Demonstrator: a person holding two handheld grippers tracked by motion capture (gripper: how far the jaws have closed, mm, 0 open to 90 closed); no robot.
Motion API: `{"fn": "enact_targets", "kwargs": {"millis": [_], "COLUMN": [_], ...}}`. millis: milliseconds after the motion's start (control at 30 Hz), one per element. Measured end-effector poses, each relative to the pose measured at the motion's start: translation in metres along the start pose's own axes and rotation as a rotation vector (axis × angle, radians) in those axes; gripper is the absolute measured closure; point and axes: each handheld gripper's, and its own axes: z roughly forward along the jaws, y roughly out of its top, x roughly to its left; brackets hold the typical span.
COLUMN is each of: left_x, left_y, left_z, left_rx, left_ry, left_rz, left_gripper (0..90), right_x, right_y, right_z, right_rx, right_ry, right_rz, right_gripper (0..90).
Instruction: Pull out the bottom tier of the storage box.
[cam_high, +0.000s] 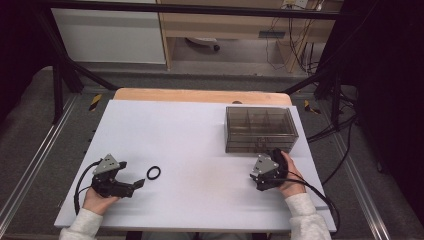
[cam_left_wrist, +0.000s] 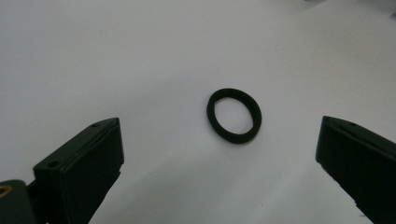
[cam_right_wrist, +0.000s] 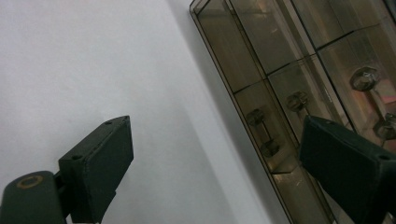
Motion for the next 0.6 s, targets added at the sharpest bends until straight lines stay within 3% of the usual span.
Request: {"fn": "enact_targets", "kwargs": {"millis": [600], "left_x": [0.0001], "left_y": [0.0001], "left_z": [-0.0002], "left_rx": [0.000], "left_ry": [0.004], "left_rz": [0.002], "left_gripper": [1.0], "right_x": [0.0037], "right_y": [-0.0001], "right_z": [0.0097], "right_rx": [0.012], "right_ry": [-0.061], "right_rz": [-0.099], "right_gripper": [21.8]}}
